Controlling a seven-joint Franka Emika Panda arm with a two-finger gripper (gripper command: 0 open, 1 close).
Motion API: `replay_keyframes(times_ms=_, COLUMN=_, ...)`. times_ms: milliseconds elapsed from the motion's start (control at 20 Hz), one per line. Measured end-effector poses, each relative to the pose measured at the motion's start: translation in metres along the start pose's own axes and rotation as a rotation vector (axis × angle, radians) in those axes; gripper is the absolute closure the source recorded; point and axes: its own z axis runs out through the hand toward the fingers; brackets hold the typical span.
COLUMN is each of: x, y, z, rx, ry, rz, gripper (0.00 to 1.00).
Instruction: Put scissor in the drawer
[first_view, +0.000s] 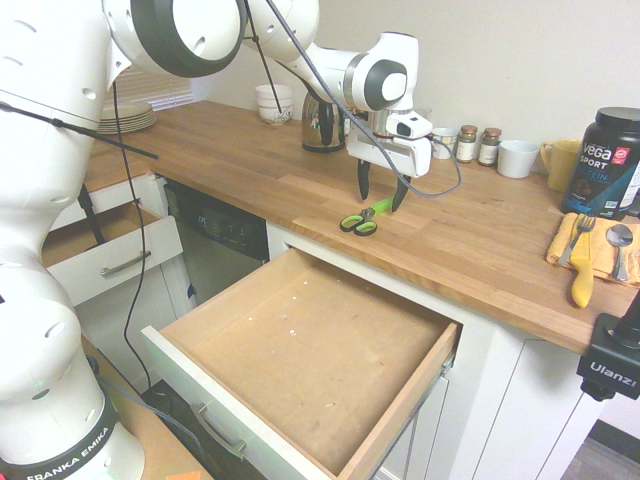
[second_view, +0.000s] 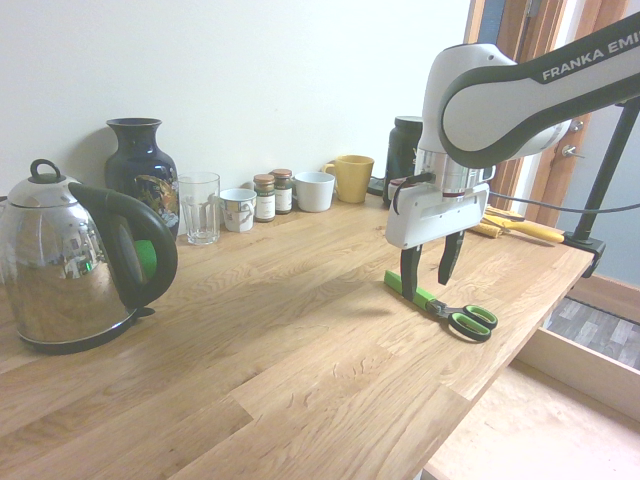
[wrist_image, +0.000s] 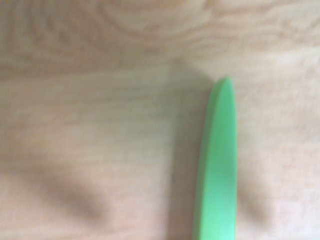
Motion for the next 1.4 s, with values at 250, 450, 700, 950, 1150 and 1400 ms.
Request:
replay_keyframes(times_ms=250, x=0.0, y=-0.011, z=0.008, rx=-0.009, ry=-0.008, rz=-0.009, gripper=1.0)
replay_keyframes(times_ms=450, x=-0.004, y=-0.014, z=0.011, rx=-0.016, ry=-0.012, rz=-0.015, gripper=1.0)
replay_keyframes(times_ms=700, x=-0.009, y=-0.018, z=0.014, rx=-0.02, ry=-0.016, rz=-0.019, gripper=1.0)
replay_keyframes(times_ms=950, x=-0.016, y=-0.022, z=0.018, rx=-0.026, ry=-0.02, rz=-0.022, gripper=1.0)
replay_keyframes(times_ms=1150, x=-0.017, y=-0.023, z=0.019, rx=-0.027, ry=-0.021, rz=-0.023, gripper=1.0)
replay_keyframes(times_ms=1400, x=-0.013, y=-0.02, z=0.017, rx=-0.027, ry=-0.016, rz=-0.016, gripper=1.0)
